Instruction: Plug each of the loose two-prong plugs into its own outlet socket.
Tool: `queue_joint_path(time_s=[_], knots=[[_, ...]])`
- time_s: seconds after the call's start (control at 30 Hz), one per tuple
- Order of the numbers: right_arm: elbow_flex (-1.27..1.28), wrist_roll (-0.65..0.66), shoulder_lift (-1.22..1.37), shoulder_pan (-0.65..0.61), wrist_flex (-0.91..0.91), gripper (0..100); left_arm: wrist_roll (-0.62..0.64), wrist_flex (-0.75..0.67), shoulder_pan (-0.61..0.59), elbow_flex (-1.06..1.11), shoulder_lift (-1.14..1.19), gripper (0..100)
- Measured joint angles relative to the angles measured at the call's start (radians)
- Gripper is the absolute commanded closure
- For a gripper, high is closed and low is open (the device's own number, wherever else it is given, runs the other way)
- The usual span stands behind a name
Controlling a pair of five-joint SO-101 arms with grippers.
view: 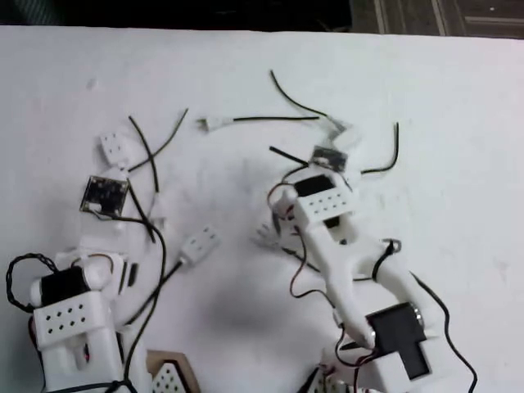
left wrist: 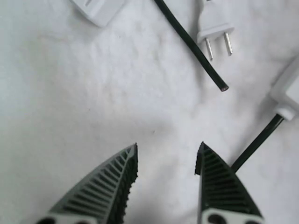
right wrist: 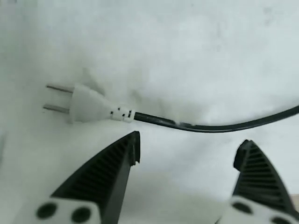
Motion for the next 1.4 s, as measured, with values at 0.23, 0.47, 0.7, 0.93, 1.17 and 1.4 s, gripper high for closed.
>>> queue_joint_path(time_s=[0.23,0.47,0.7,0.93,1.17,1.4], knots=[[0.074,0.051,0.0,0.112,0.017,67.6,0.0,0.0,0.0,0.0,0.0,79],[0.141,0.124,0.0,0.198,0.017,67.6,0.0,0.0,0.0,0.0,0.0,79],[0.239,0.129,-0.012,0.203,-0.132,83.9,0.0,0.0,0.0,0.0,0.0,79],[0.255,0.129,-0.029,0.23,-0.199,87.2,0.0,0.0,0.0,0.0,0.0,79],[0.258,0.264,-0.029,0.321,-0.307,87.2,0.0,0.0,0.0,0.0,0.0,79],[0.272,0.442,-0.029,0.43,-0.42,87.3,0.0,0.0,0.0,0.0,0.0,79]])
